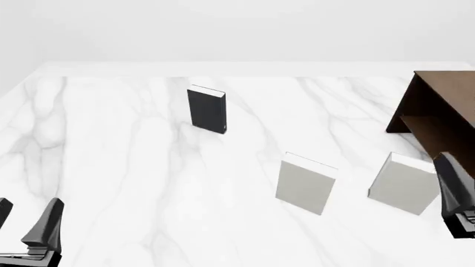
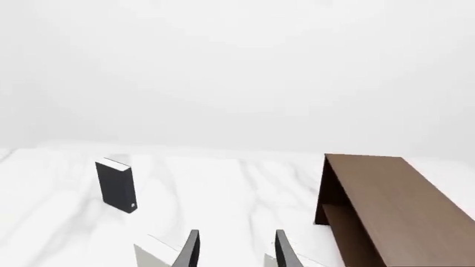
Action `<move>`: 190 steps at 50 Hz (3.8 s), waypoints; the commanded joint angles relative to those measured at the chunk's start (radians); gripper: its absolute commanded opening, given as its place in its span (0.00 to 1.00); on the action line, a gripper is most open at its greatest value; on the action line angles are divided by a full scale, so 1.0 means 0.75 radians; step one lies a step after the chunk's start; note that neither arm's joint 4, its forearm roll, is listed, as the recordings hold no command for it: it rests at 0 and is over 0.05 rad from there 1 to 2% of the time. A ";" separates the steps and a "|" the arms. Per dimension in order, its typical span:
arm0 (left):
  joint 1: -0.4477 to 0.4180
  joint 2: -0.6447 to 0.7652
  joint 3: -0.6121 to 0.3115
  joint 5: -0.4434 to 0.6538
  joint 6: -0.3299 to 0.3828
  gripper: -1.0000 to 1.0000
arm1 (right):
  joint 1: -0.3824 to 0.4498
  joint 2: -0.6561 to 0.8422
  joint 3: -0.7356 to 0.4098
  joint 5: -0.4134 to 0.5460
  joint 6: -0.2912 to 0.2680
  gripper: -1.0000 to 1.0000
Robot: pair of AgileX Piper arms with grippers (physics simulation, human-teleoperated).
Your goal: Pick up the book on the left and place it on top of the shelf.
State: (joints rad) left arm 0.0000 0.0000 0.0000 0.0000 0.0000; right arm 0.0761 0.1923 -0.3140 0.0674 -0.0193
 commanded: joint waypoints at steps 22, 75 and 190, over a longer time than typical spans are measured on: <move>0.000 0.000 0.000 0.000 0.000 1.00 | 0.249 0.783 -0.911 0.238 -0.248 1.00; 0.000 0.000 0.000 0.000 0.000 1.00 | 0.411 1.648 -1.384 0.151 -0.410 1.00; 0.000 0.000 0.000 0.000 0.000 1.00 | 0.609 2.599 -1.845 -0.157 -0.222 1.00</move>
State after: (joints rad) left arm 0.0000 0.0000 0.0000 0.0000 0.0000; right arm 0.5270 2.0977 -1.6715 -0.0496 -0.1955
